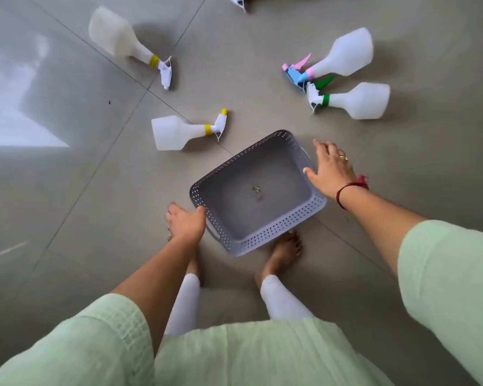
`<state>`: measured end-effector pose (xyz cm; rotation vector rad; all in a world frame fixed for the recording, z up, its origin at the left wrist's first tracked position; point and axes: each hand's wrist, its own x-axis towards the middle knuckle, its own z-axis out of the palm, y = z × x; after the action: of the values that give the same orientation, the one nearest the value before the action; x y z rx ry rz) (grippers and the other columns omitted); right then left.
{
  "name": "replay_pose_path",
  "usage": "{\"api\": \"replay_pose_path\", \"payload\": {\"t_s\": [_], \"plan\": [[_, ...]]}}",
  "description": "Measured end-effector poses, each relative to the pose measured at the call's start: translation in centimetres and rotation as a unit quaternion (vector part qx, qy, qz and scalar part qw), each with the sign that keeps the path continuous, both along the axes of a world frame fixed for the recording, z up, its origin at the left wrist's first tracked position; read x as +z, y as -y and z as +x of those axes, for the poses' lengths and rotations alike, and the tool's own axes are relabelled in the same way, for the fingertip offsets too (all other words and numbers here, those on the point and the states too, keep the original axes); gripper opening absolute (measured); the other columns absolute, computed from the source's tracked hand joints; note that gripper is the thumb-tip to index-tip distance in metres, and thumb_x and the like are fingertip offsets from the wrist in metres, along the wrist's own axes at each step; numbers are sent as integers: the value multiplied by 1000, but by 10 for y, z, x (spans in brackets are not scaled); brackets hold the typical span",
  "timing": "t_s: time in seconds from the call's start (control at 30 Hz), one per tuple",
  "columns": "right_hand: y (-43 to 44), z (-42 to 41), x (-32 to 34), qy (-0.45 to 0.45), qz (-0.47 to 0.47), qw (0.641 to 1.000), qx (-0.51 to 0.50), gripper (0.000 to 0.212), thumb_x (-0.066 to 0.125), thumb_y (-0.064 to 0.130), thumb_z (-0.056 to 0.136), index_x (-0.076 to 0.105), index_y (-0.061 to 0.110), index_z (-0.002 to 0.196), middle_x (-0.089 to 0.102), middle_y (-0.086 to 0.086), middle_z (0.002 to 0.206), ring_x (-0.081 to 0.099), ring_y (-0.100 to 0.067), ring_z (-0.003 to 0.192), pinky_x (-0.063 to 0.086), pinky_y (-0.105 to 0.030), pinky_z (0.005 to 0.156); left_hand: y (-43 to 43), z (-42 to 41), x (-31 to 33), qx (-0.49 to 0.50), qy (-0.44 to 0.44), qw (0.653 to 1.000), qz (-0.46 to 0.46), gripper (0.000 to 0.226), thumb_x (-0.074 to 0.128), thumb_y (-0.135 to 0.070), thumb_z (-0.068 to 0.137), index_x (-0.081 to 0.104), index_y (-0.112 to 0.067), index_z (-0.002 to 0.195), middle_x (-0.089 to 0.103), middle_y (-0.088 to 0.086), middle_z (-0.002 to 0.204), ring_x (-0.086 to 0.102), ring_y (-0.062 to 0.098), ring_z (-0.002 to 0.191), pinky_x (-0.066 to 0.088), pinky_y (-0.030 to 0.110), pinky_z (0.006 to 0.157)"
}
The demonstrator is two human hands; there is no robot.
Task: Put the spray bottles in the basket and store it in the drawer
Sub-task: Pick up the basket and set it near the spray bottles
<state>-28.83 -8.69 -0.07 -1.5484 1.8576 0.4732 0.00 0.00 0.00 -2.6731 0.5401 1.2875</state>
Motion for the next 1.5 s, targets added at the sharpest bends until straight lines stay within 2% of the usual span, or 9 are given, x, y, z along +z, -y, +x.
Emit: {"api": "replay_pose_path", "payload": {"t_s": [0.27, 0.37, 0.5, 0.63, 0.8, 0.97, 1.07, 1.2, 1.5], "plan": [[-18, -11, -67, -3, 80, 987, -140, 48, 54, 30, 93, 42, 8, 134, 48, -21, 135, 51, -39, 122, 43, -46, 103, -44, -8, -80, 64, -35, 990, 122, 97, 53, -75, 62, 49, -10, 134, 41, 14, 139, 35, 30, 132, 22, 29, 115], [-28, -5, -72, 18, 65, 982, -177, 52, 55, 27, 93, 38, 9, 138, 47, -20, 137, 49, -38, 124, 42, -44, 105, -44, -22, -94, 166, -67, 980, 87, 75, 64, -49, 82, 43, -2, 137, 46, 9, 139, 43, 29, 129, 31, 5, 72], [-23, -5, -63, 6, 58, 971, -232, 46, 59, 25, 90, 47, 7, 131, 49, -18, 131, 53, -38, 118, 45, -44, 102, -43, -16, -94, 222, -132, 965, 53, 57, 62, -36, 87, 46, -4, 132, 54, 14, 130, 52, 31, 121, 42, 38, 101], [-17, 14, -34, 58, 60, 945, -316, 9, 59, 23, 88, 63, 16, 86, 59, -15, 110, 59, -32, 102, 48, -35, 92, -31, -19, -59, 185, -143, 972, 37, 46, 55, -35, 92, 46, -4, 124, 54, 16, 129, 55, 31, 116, 45, 39, 99], [-25, 34, -34, 23, 22, 915, -403, 35, 61, 25, 86, 57, 14, 119, 43, -15, 135, 52, -36, 119, 40, -40, 106, -2, -31, -45, 149, -126, 981, 10, 36, 32, -16, 99, 45, 4, 126, 53, 28, 130, 54, 43, 118, 45, 52, 101], [-33, 8, -57, -91, 3, 977, -191, 69, 60, 30, 87, 27, 14, 145, 34, -14, 148, 37, -35, 135, 35, -47, 107, -2, -24, -65, 111, -66, 991, -26, 39, 33, -27, 102, 34, 0, 128, 51, 29, 130, 50, 43, 120, 38, 41, 101], [-28, -3, -77, -48, 32, 978, -201, 84, 61, 31, 89, 8, 15, 152, 27, -11, 156, 33, -33, 140, 30, -46, 113, -5, -16, -80, 102, -70, 992, -39, 41, 33, -28, 102, 33, -5, 135, 52, 26, 132, 50, 42, 121, 37, 41, 102], [-17, -4, -83, 57, 81, 936, -337, 68, 62, 30, 88, 28, 14, 145, 45, -15, 143, 48, -35, 127, 41, -47, 108, -7, -2, -87, 79, -82, 992, -50, 37, 32, -25, 102, 51, -2, 125, 57, 25, 127, 53, 41, 118, 41, 43, 103], [11, 34, 30, 40, 82, 948, -305, 54, 62, 28, 88, 40, 9, 133, 55, -19, 130, 55, -38, 116, 47, -44, 97, 27, 48, 10, 51, -95, 991, -74, 38, 35, -23, 102, 54, -1, 127, 61, 26, 123, 57, 43, 114, 45, 44, 99]]}}
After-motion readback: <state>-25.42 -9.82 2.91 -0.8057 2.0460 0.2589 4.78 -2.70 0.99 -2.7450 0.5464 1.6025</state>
